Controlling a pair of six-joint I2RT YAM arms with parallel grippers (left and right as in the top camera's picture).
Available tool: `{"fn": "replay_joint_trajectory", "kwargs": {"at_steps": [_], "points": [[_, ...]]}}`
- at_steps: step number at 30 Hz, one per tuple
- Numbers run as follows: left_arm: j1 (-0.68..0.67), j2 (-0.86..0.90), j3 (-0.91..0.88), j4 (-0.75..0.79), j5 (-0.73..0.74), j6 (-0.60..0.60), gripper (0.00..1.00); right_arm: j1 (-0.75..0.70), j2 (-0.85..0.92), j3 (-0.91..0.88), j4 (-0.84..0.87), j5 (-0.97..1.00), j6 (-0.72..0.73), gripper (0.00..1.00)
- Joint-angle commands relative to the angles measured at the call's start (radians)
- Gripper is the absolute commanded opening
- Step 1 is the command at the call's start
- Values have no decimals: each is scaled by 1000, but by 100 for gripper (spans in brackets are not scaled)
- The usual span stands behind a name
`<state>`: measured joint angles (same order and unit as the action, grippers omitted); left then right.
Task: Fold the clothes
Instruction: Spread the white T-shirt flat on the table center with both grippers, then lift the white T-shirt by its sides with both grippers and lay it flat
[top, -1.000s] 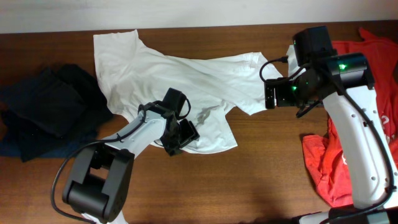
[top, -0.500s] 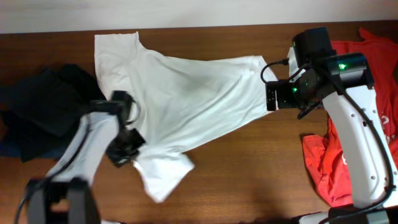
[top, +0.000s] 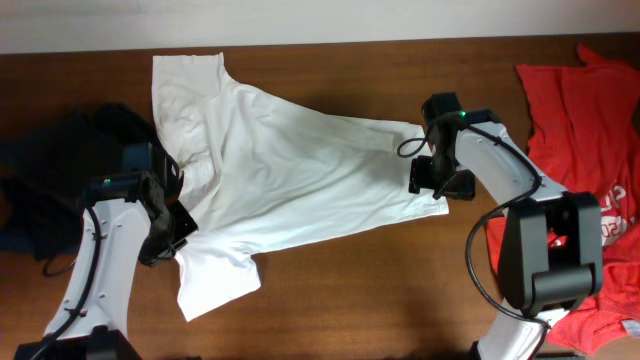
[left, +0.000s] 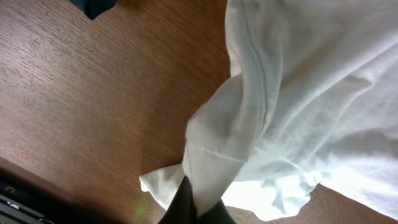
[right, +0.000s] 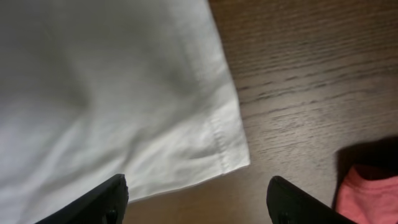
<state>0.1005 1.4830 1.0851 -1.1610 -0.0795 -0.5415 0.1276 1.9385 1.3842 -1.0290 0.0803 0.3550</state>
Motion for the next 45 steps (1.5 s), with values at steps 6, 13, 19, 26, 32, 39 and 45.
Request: {"fn": "replay_joint_trajectory", "kwargs": {"at_steps": [6, 13, 19, 26, 32, 39, 45], "points": [[3, -10, -4, 2, -15, 13, 0, -6, 66, -137, 136, 78, 25, 75], [3, -10, -4, 1, -15, 13, 0, -5, 66, -171, 111, -47, 24, 49], [3, -10, -4, 2, -15, 13, 0, -6, 66, -171, 48, 32, 20, 80], [3, -10, -4, 2, -15, 13, 0, -5, 66, -274, 187, -98, -37, 69], [2, -10, -4, 1, -15, 13, 0, -5, 63, -277, 194, -107, -36, 4], [3, -11, 319, 8, 121, 249, 0, -50, -220, 234, -224, -69, -142, 4], [14, -21, 932, -99, 143, 312, 0, -50, -394, 757, -420, -68, -219, 4]]}}
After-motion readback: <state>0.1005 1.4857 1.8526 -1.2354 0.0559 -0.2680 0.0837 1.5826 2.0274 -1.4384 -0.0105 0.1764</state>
